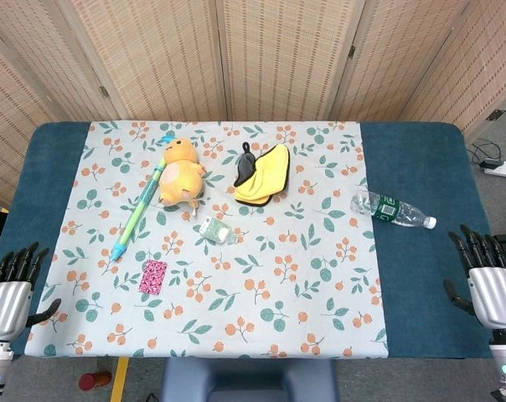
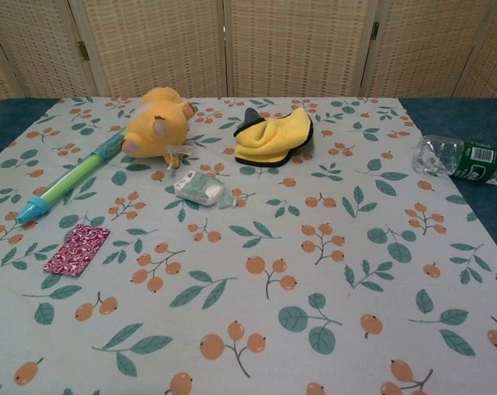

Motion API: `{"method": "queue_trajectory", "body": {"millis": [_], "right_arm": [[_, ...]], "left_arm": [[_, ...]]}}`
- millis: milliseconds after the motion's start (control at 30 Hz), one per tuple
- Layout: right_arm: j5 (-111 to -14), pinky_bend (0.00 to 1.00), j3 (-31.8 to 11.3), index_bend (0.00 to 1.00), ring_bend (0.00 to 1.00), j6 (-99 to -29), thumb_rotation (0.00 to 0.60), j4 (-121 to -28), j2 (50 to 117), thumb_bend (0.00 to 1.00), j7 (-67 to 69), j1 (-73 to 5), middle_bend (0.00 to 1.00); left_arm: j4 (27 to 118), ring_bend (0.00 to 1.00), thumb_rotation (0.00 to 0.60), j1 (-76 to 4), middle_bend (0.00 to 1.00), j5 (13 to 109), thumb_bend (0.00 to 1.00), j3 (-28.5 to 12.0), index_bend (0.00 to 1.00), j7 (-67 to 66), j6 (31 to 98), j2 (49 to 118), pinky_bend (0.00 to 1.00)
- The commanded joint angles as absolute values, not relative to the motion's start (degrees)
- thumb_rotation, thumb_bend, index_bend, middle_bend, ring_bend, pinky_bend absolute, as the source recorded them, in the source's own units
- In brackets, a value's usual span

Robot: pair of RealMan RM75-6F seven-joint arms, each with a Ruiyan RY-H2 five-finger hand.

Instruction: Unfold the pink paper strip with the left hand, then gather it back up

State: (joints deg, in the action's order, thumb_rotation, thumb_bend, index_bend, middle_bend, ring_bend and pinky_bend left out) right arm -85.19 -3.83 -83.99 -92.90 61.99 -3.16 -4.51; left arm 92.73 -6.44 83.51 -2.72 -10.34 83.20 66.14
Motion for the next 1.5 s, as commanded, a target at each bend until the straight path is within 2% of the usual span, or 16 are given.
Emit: {"method": "queue_trajectory", "body": {"millis": [33,767,967,1233,1300,1333,1400,1500], "right_arm": [[-85.1,0.0,-3.9,0.0,0.0,-84.1,0.6,-92.9,61.9,0.4,-3.0,-4.5,0.0],[-86.9,0.0,-3.7,0.0,0.0,-86.6,0.6,-92.6,61.4,0.4,-1.5,-3.5,0.0],[-87.2,0.0,-3.5,0.0,0.0,-87.7,0.6,-92.2,61.1,0.4,-0.5,-2.7,0.0],[-88.2,0.0,-3.3,0.0,0.0,-88.5,0.6,-91.7,61.0,0.4,0.6,-2.4,0.0],[-88.2,0.0,-3.3,0.0,0.0,-88.5,0.6,-91.5,61.0,0.4,0.9,-2.4,0.0],[-88.2,0.0,-3.3,0.0,0.0,-88.5,0.6,-91.5,60.9,0.4,1.0,-2.3,0.0],[-88.1,0.0,-3.3,0.0,0.0,-88.6,0.6,-91.3,60.9,0.4,1.3,-2.2,0.0],[-88.2,0.0,-3.3,0.0,0.0,-88.8,0.6,-90.9,61.0,0.4,1.7,-2.1,0.0]], "left_arm": [[92.5,0.0,0.6,-6.5,0.01,83.5,0.28,-2.8,0.04,-10.4,83.4,66.4,0.0],[91.8,0.0,0.6,-8.1,0.01,88.1,0.28,-1.8,0.13,-6.8,82.8,67.0,0.0],[91.7,0.0,0.6,-10.4,0.01,90.5,0.28,-1.6,0.16,-3.0,80.6,66.6,0.0],[94.0,0.0,0.596,-15.4,0.0,91.5,0.29,-1.0,0.18,0.1,72.9,66.7,0.0],[94.1,0.0,0.54,-16.8,0.0,91.5,0.29,-1.0,0.18,0.6,70.8,67.1,0.0],[94.0,0.0,0.474,-17.4,0.0,91.4,0.29,-0.9,0.19,0.6,69.9,67.3,0.0],[93.7,0.0,0.384,-18.8,0.0,90.9,0.3,-0.9,0.22,0.4,67.4,68.0,0.0],[93.4,0.0,0.213,-20.7,0.0,89.4,0.34,-0.9,0.27,0.0,63.7,69.2,0.0]]}}
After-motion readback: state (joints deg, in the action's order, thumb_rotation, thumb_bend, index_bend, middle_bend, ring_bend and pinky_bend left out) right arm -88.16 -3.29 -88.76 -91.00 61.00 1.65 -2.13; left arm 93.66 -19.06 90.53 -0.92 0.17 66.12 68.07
